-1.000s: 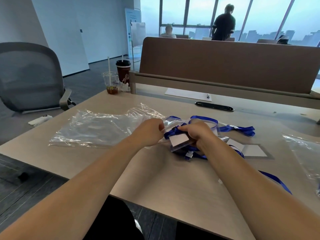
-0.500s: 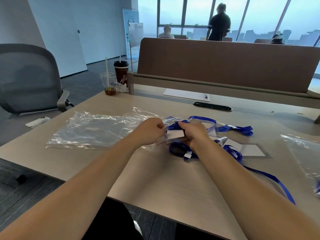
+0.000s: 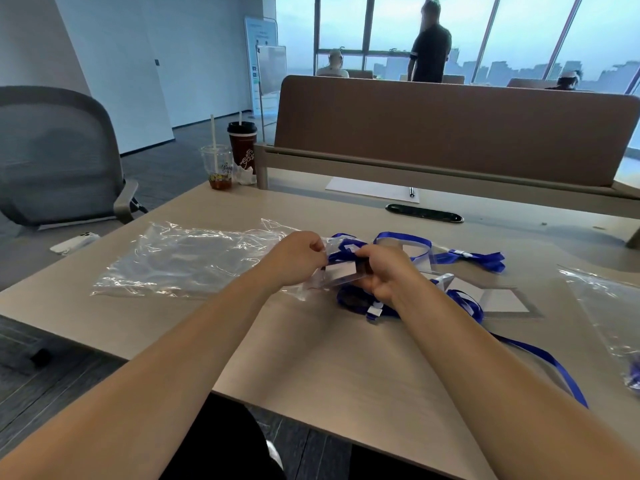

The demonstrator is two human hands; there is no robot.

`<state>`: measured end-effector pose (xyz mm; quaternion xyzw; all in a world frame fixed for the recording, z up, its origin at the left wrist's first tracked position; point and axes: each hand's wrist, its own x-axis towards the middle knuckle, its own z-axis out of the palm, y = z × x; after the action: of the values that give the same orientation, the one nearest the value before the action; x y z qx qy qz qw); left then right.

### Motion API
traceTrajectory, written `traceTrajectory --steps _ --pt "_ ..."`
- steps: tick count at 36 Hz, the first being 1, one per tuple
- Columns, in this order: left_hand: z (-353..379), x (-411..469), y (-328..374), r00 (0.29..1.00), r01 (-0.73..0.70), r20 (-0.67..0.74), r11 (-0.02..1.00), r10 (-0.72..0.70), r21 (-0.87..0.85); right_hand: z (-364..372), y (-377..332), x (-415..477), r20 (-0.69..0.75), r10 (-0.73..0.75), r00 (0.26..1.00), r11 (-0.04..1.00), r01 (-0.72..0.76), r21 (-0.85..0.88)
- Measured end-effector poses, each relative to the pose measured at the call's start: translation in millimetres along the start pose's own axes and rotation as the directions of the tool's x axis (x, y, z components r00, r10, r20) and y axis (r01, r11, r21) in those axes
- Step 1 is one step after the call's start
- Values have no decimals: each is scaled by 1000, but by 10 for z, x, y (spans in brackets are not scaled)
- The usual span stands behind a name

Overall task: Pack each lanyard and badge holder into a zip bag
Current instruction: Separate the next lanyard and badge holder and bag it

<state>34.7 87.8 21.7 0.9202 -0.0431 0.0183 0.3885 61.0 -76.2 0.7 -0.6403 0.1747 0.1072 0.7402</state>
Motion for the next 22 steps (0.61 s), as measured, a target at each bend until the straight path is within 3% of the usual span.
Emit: traceTrajectory --steps 17,22 --pt "-37 5 21 998 54 -29 989 -58 -135 17 -35 -75 -70 -66 995 994 60 -89" --pt "-46 2 18 999 38 -12 995 -39 -95 38 -5 -14 -101 -101 990 988 89 -123"
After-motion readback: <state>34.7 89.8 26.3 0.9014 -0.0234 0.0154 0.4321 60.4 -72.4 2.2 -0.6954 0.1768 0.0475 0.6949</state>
